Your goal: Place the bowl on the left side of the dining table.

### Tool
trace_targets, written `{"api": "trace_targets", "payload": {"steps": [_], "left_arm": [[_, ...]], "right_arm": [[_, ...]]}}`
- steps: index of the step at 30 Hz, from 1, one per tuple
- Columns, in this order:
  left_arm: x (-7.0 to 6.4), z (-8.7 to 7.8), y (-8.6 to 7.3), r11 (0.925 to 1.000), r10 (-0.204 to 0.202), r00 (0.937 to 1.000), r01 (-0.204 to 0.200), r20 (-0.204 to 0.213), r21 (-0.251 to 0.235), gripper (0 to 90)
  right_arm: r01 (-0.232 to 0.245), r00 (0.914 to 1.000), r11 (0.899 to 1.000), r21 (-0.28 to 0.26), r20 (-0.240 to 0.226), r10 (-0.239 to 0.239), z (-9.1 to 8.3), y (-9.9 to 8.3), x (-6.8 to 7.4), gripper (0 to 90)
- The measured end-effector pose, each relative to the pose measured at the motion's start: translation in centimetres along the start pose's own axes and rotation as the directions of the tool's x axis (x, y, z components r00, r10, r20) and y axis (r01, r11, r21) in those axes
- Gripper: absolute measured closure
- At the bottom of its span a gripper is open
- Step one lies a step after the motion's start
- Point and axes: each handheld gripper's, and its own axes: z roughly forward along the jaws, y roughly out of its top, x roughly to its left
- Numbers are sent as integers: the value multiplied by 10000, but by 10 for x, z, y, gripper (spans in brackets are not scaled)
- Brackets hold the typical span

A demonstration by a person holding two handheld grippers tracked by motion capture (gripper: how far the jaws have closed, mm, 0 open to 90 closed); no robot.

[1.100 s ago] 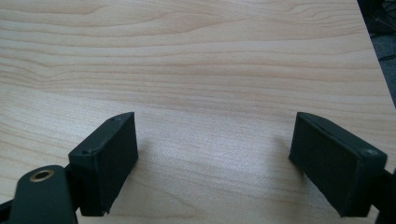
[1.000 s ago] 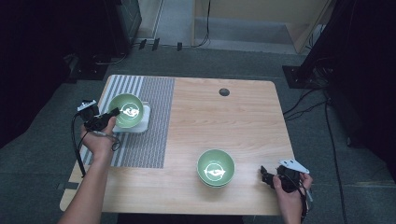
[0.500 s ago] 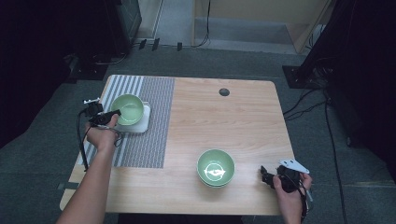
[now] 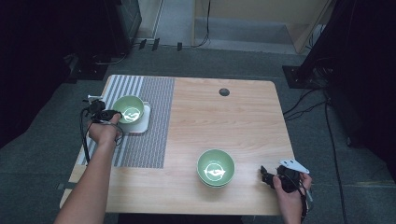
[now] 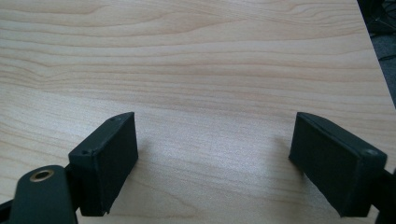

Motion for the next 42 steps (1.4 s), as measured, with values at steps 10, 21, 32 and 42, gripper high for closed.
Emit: {"api": "trace_targets", "payload": {"steps": [10, 21, 32, 42], "left_arm": [[-3, -1, 3, 9995, 293, 9992, -295, 260, 77, 489], [-10, -13, -2, 9882, 1529, 9875, -1526, 393, -112, 95], [-9, -38, -10, 9749, 1896, 9743, -1722, 1214, -1411, 95], [-8, -57, -18, 9598, 2222, 9621, -1873, 1581, -2088, 95]], "right_arm": [[-2, 10000, 10000, 0, -2, 2, 0, 0, 0, 150], [-4, 10000, 10000, 12, -1, 4, 0, 0, 0, 142], [2, 10000, 10000, 17, -10, -2, 0, 0, 0, 140], [5, 10000, 10000, 17, -8, -5, 0, 0, 0, 139]]}}
